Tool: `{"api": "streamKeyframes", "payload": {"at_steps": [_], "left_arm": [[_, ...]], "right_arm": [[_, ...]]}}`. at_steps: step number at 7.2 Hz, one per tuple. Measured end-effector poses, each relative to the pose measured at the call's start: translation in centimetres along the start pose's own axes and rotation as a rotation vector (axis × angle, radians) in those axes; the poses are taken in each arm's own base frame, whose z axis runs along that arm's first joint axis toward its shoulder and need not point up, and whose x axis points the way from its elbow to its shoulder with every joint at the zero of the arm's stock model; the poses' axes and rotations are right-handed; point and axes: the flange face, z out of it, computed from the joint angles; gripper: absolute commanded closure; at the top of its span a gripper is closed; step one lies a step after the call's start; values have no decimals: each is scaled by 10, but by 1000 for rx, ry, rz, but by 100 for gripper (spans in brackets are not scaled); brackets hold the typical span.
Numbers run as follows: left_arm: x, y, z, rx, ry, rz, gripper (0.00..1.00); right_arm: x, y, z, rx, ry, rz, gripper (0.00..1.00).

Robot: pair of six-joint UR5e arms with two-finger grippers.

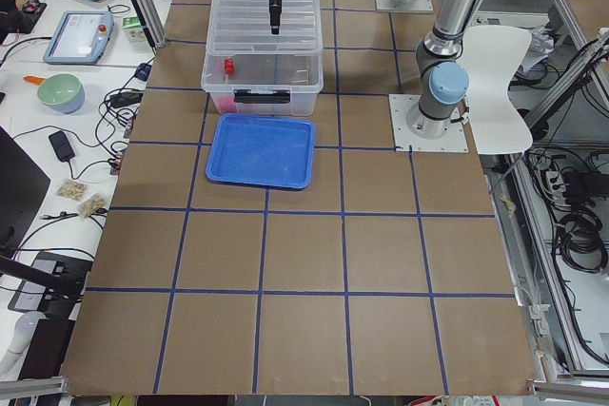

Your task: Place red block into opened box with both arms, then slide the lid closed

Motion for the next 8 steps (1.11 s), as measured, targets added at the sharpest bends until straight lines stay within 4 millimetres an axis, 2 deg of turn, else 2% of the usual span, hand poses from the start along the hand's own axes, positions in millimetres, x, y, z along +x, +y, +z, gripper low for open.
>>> {"api": "streamKeyframes", "payload": {"at_steps": [5, 8], "left_arm": [[1, 0, 0, 1, 1, -2, 0], [1, 0, 1, 0, 1, -4, 0]], "right_arm": [[-59, 3, 5, -4, 1, -14, 0], [-69, 4, 4, -2, -20, -18, 0]]}}
